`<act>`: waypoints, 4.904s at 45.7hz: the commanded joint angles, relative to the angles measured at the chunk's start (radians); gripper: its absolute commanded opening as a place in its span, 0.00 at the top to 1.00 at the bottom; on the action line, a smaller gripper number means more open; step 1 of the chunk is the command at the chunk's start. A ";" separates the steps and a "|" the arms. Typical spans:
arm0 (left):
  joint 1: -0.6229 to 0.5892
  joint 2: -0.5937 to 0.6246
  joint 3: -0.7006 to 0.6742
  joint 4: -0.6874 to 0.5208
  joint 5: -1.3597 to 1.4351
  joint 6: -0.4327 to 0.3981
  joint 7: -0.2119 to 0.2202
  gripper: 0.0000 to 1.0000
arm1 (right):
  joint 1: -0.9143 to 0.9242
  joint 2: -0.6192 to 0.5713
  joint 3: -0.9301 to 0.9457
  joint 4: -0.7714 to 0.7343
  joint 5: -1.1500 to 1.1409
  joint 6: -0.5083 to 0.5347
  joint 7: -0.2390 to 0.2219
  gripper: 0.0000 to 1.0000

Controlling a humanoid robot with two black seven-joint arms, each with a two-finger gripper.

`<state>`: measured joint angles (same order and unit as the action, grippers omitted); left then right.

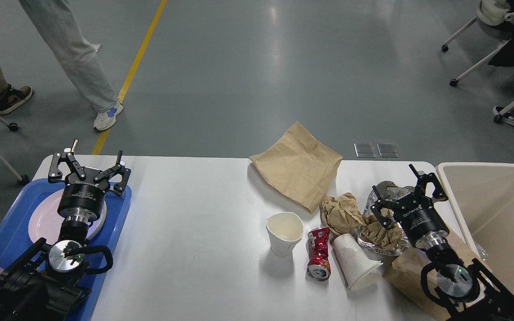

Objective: Tidy desktop

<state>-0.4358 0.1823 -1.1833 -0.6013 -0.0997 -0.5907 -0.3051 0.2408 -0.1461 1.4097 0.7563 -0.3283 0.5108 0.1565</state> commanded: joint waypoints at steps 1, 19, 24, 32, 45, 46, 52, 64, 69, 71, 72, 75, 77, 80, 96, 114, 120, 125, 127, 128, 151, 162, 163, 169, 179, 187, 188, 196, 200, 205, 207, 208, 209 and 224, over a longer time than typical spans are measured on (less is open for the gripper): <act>0.000 -0.001 -0.001 0.000 0.000 0.000 0.000 0.04 | 0.000 0.000 0.000 0.000 0.000 0.000 0.000 0.00; 0.000 0.000 0.001 0.000 0.000 0.000 0.000 0.04 | -0.006 -0.012 0.009 0.000 0.000 -0.003 -0.002 0.00; 0.000 0.000 0.001 0.000 0.000 0.000 0.000 0.04 | -0.011 -0.020 0.011 0.002 0.009 -0.003 -0.002 0.00; 0.000 0.000 -0.001 0.000 0.000 0.000 0.000 0.04 | -0.011 -0.039 0.005 0.000 0.009 -0.009 0.000 0.00; 0.000 0.000 -0.001 0.000 0.000 -0.001 0.000 0.04 | -0.009 -0.041 -0.012 -0.014 0.011 -0.003 -0.009 0.00; 0.000 0.000 -0.001 0.000 0.000 0.000 0.000 0.04 | -0.009 -0.040 -0.012 -0.014 0.011 -0.003 -0.008 0.00; 0.000 0.000 -0.001 0.000 0.000 -0.001 0.000 0.04 | -0.003 -0.036 -0.012 -0.015 0.011 -0.005 -0.009 0.00; 0.000 0.000 -0.001 0.000 0.000 0.000 0.000 0.04 | 0.006 -0.039 -0.012 -0.014 0.011 -0.003 -0.008 0.00; 0.000 -0.001 -0.001 0.000 0.000 0.000 0.000 0.04 | 0.012 -0.039 -0.012 -0.014 0.011 -0.003 -0.008 0.00; 0.000 0.000 -0.001 0.000 0.000 0.000 0.000 0.04 | 0.017 -0.039 -0.012 -0.012 0.011 -0.003 -0.008 0.00; 0.000 0.000 -0.001 0.000 0.000 -0.001 0.000 0.04 | 0.020 -0.039 -0.012 -0.014 0.011 -0.003 -0.008 0.00; 0.000 0.000 -0.001 0.000 0.000 -0.001 0.000 0.04 | 0.021 -0.041 -0.012 -0.012 0.009 -0.003 -0.008 0.00; 0.000 -0.001 -0.001 0.000 0.000 0.000 0.000 0.04 | 0.023 -0.041 -0.014 -0.012 0.009 -0.003 -0.009 0.00; 0.000 -0.001 -0.001 0.000 0.000 0.000 0.000 0.04 | 0.034 -0.043 -0.014 -0.012 0.009 -0.011 -0.009 0.00; 0.000 0.000 -0.001 0.000 0.000 -0.001 0.000 0.04 | 0.159 -0.203 -0.178 -0.017 0.009 -0.018 -0.015 0.00; 0.000 -0.001 -0.001 0.000 0.000 0.000 0.000 0.04 | 0.796 -0.561 -1.374 -0.015 0.021 0.005 -0.008 0.00; 0.000 -0.001 -0.001 0.000 0.000 0.000 0.000 0.04 | 1.141 -0.552 -1.903 -0.002 0.023 0.017 -0.008 0.00; 0.000 0.000 -0.001 0.000 0.000 0.000 0.000 0.04 | 1.313 -0.462 -2.202 0.021 0.026 0.109 -0.008 0.00; 0.000 -0.001 -0.001 0.000 0.000 0.000 0.000 0.04 | 1.382 -0.419 -2.308 0.029 0.026 0.156 -0.011 0.00; 0.000 0.000 -0.001 0.000 0.000 -0.001 0.000 0.04 | 1.422 -0.402 -2.357 0.032 0.025 0.181 -0.012 0.00; 0.000 -0.001 -0.002 0.000 0.000 0.000 0.000 0.04 | 2.128 -0.254 -2.712 0.919 0.012 0.296 -0.186 0.00; 0.000 0.000 -0.002 0.000 0.000 0.002 0.000 0.04 | 2.157 -0.256 -2.730 0.989 0.009 0.114 -0.157 0.06; 0.000 0.000 -0.002 0.000 0.000 0.002 -0.002 0.04 | 2.155 -0.256 -2.734 0.989 0.008 0.100 -0.150 0.06; 0.000 0.000 -0.004 0.000 0.000 0.002 0.000 0.04 | 2.143 -0.251 -2.740 0.989 -0.080 0.077 -0.091 0.06; 0.000 -0.001 -0.004 0.000 0.000 0.000 0.000 0.04 | 2.047 -0.248 -2.752 0.977 -0.210 0.069 -0.034 0.03; 0.000 -0.001 -0.004 0.000 0.000 0.000 0.000 0.04 | 1.836 -0.254 -2.744 0.945 -0.212 -0.076 -0.038 0.00; 0.000 -0.001 -0.004 0.000 0.000 0.000 0.000 0.04 | 1.815 -0.251 -2.744 0.945 -0.212 -0.107 -0.038 0.00; 0.000 -0.001 -0.004 0.000 0.000 0.000 0.000 0.04 | 1.588 -0.230 -2.744 0.925 -0.245 -0.371 -0.037 0.00; 0.000 -0.001 -0.004 0.000 0.000 0.000 0.000 0.04 | 1.459 -0.196 -2.740 0.858 -0.281 -0.445 -0.037 0.00; 0.000 -0.001 -0.004 0.000 0.000 0.000 0.000 0.04 | 1.332 -0.136 -2.735 0.744 -0.279 -0.482 -0.037 0.00; 0.000 -0.001 -0.004 0.000 0.000 0.000 0.000 0.04 | 1.286 -0.116 -2.732 0.686 -0.276 -0.488 -0.038 0.00; 0.000 -0.001 -0.004 0.000 0.000 0.000 0.000 0.04 | 1.261 -0.109 -2.726 0.660 -0.275 -0.488 -0.038 0.00; 0.000 -0.001 -0.004 0.000 0.000 0.000 0.000 0.04 | 1.240 -0.101 -2.720 0.637 -0.273 -0.489 -0.038 0.00; 0.000 -0.001 -0.004 0.000 0.000 0.000 0.000 0.04 | 1.088 -0.095 -2.709 0.450 -0.258 -0.491 -0.054 0.00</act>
<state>-0.4357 0.1811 -1.1874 -0.6014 -0.0996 -0.5907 -0.3053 1.3637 -0.2410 -1.2988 1.2377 -0.5885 0.0199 0.1117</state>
